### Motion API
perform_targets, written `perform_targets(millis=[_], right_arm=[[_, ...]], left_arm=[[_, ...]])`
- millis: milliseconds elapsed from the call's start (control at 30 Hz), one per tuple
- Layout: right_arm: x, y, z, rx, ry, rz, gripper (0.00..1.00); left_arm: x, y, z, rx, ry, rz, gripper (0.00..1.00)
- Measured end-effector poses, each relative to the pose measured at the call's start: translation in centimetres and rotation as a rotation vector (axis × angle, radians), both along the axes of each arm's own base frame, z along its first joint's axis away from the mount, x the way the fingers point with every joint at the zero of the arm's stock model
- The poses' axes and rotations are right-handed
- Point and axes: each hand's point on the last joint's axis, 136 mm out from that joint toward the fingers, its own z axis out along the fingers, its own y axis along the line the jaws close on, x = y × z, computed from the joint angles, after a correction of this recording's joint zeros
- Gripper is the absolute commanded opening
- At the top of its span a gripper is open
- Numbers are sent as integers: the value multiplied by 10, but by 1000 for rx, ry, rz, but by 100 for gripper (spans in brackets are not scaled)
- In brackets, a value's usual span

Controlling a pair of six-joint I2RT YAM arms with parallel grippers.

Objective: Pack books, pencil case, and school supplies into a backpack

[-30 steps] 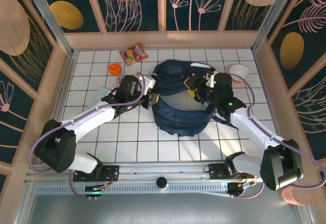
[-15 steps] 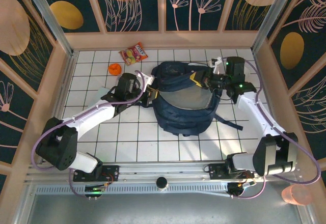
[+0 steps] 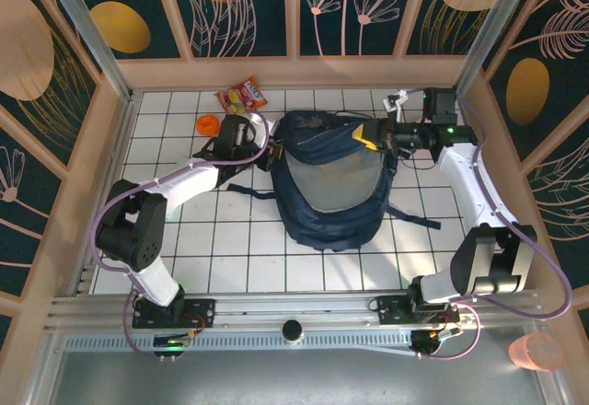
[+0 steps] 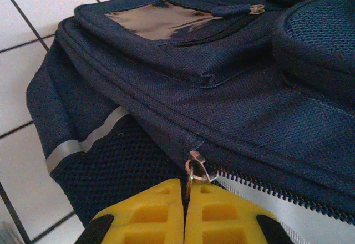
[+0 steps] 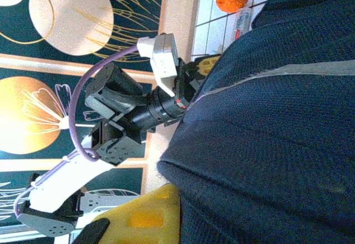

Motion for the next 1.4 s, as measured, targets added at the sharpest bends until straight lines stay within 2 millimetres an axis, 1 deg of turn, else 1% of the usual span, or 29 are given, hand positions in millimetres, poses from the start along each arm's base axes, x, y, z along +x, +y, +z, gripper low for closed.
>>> perform_targets(millis=[100,167,233,267,333,400,467,500,533,600,667,733,833,933,1000,1100,1200,1300,1400], right_arm=[[1,-1,-1,-6,-1,-7,0],[4,-2,-2,-13,-1,-21,0],[8,-2,0,-9,-5,-37,0],[11,-3,1,-4,-10,-45,0],[16,-4,1,16,-20,-69,0],[19,-6,-1,37,-19,-89,0],[22,-6,-4,50,-22,-100,0],[24,-6,-4,53,-24,-107,0],[27,-6,-3,54,-37,-112,0],[31,-6,1,58,-67,-113,0],[36,-5,0,60,-89,-111,0],[43,-4,-4,63,-101,-109,0],[53,-4,-11,65,-113,-105,0],[58,-3,-18,62,-111,-103,11],[59,-4,-24,47,-104,-110,20],[58,-6,-34,1,-80,-136,33],[46,-9,-50,-57,-31,-165,44],[20,-11,-72,-112,49,-188,49],[-7,-13,-93,-160,136,-207,52]], left_arm=[[7,-4,-2,-3,-5,-2,0],[10,-6,-2,-10,-2,-4,10],[10,-5,-2,-21,10,6,29],[11,-1,-2,-24,16,22,36],[15,16,-1,-31,33,88,49],[16,37,4,-42,45,160,57],[13,55,15,-60,45,222,65],[10,60,24,-76,41,251,69],[7,63,34,-96,39,269,72],[3,66,50,-130,36,296,75],[0,69,56,-151,49,321,77],[-1,76,54,-167,88,357,77],[-2,91,41,-178,151,418,77],[-4,110,24,-194,219,491,78],[-9,121,9,-198,274,536,78],[-15,128,-4,-206,328,574,78],[-19,128,-8,-223,356,591,78],[-21,128,-10,-236,380,605,78],[-23,128,-12,-244,397,617,79]])
